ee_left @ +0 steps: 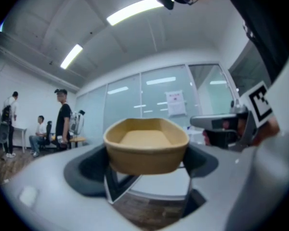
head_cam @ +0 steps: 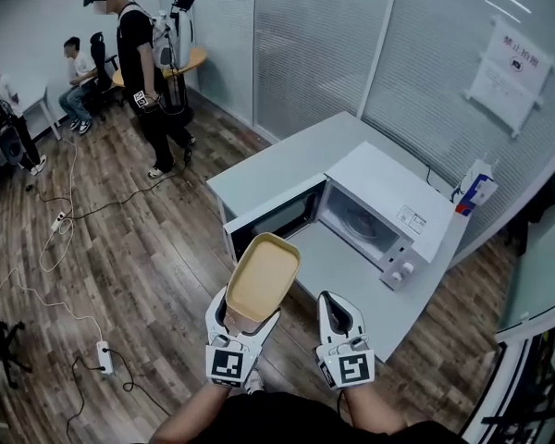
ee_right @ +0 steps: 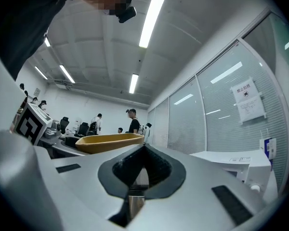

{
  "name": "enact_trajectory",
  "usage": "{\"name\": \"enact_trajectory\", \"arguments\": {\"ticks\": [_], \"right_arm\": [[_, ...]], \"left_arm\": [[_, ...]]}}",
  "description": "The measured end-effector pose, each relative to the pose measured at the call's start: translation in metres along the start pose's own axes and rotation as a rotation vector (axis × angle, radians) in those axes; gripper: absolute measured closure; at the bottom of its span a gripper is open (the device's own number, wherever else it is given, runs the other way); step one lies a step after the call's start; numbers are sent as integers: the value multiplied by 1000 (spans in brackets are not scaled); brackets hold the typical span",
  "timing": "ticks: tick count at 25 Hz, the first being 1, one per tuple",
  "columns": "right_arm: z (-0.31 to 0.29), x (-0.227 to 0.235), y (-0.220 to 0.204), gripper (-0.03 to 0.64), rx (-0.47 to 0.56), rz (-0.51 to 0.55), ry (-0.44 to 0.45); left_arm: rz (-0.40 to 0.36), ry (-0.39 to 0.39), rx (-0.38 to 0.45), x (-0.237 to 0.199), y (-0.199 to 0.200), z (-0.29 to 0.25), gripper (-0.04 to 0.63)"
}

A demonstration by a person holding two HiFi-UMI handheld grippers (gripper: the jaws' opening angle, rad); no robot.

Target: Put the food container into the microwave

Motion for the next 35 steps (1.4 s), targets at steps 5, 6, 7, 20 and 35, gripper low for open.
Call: {"name": "enact_trajectory", "arguments": {"ticks": [5,6,7,20,35], "right_arm": [[-4,2,-1,618,-21,16,-67],[-4,3,-2,618,-28,17,-78],[-4,4,-4,618,-36,16,-87],[0,78,-41,618,-139,4,-226],[-12,174,-131,618,-248,-78,-323]], "left_arm": [[15,-99,-15,-5,-12,-29,117],[11,-116,-15,-4,-13,-36,117],[7,-132,-15,-3,-15,-44,117],[42,-278,-50,50,-45,-135,117],[33,-311,-134,90,-107,-257,117]]}}
Point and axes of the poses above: the fingertips, and each gripper's own axes: z backward along the fingers, x to its right, y out of its top, the point moved 8 cm from there along z, backward along the fingers, and after that the axes turned 2 degrees about y, right-handed, at the moved point
